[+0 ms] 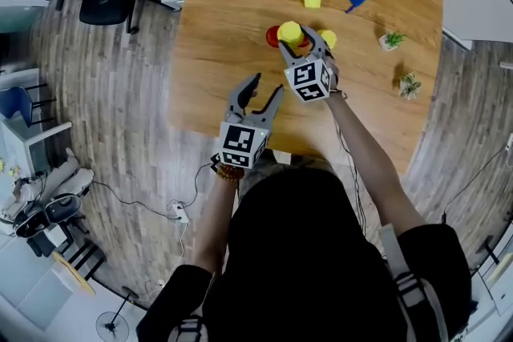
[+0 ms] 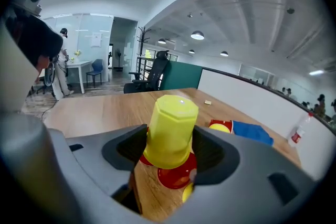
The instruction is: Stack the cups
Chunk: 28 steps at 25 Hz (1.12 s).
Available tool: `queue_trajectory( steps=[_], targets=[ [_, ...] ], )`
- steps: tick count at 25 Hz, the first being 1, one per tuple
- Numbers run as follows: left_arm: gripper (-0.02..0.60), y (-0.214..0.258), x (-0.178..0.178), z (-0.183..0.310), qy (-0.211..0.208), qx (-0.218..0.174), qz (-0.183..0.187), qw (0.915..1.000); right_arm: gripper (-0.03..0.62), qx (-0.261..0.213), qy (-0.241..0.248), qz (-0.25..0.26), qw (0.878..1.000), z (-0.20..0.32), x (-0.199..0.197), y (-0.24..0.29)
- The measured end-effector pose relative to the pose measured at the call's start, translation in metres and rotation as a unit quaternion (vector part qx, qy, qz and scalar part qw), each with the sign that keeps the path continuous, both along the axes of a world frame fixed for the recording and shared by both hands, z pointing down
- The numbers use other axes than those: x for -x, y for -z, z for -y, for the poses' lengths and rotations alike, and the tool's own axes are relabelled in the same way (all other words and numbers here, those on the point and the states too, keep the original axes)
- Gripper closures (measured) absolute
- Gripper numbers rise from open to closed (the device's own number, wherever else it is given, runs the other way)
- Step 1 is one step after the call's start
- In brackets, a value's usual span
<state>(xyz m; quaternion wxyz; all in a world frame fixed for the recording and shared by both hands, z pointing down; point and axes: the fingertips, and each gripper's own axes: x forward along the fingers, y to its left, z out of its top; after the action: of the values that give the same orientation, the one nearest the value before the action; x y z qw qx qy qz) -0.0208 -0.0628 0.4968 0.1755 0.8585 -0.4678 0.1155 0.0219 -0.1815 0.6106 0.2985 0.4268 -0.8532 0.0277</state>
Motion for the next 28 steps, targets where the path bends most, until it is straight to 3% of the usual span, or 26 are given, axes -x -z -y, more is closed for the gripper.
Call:
queue_trajectory(
  steps=[13,19,23,28],
  targets=[
    [0.351,-0.006,0.001,0.002,0.001,0.007,0.004,1.0,0.296,0.016,0.003,-0.031,0.999,0.003,0.002,-0.022],
    [0.351,-0.005,0.0,0.005,0.003,0.002,-0.002,1.0,0.246,-0.012,0.02,-0.002,1.0,-0.01,-0.004,0.026],
    [0.353,-0.007,-0.006,0.01,0.002,0.002,-0.006,1.0,0.246,-0.051,0.026,0.004,0.998,0.0,-0.038,0.067],
    [0.355,-0.007,-0.011,0.011,-0.003,0.002,-0.014,0.9999,0.246,-0.058,-0.016,-0.021,0.998,0.076,-0.1,0.076]
  ],
)
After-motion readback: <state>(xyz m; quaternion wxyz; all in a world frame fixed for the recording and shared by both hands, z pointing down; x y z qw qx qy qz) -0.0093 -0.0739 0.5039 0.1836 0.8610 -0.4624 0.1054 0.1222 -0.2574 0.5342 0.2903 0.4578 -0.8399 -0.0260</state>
